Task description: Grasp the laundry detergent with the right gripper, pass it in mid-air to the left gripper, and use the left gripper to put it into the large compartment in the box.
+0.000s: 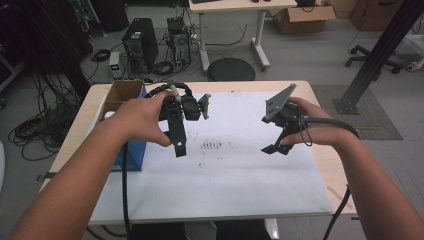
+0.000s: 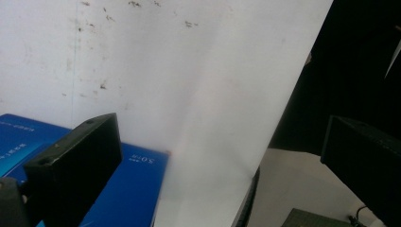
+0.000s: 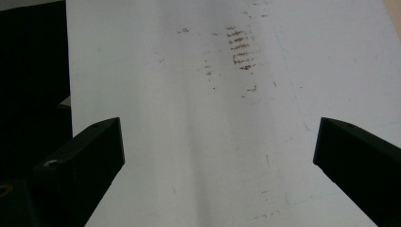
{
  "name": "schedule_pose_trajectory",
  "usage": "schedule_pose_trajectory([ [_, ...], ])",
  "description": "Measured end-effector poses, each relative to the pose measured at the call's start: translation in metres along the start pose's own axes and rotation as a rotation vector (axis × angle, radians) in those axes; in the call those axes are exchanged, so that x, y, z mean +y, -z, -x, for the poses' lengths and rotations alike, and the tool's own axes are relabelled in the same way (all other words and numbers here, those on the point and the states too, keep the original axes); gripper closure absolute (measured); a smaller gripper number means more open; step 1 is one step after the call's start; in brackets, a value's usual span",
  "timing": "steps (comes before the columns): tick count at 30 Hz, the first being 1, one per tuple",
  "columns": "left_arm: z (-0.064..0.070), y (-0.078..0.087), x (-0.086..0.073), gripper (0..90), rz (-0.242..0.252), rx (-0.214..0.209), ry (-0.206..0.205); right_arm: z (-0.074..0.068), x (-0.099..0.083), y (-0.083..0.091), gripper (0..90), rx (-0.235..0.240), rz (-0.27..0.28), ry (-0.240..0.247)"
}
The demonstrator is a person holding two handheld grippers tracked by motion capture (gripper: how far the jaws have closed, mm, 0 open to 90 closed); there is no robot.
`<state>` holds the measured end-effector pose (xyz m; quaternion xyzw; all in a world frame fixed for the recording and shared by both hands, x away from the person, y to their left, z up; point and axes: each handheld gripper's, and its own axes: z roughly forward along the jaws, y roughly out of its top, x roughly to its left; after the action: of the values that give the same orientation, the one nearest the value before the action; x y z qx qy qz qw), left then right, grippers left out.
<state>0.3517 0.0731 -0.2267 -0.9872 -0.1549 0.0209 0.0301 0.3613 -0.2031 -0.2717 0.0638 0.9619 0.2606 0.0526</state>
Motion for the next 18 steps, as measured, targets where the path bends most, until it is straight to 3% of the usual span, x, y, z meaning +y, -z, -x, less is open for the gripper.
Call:
schedule_pose_trajectory([
  [18, -0.0011, 0.0, 0.0013, 0.2, 0.007, -0.005, -0.015, 0.0007, -0.0024, -0.0021, 2.8, 0.009, -0.009, 0.001],
])
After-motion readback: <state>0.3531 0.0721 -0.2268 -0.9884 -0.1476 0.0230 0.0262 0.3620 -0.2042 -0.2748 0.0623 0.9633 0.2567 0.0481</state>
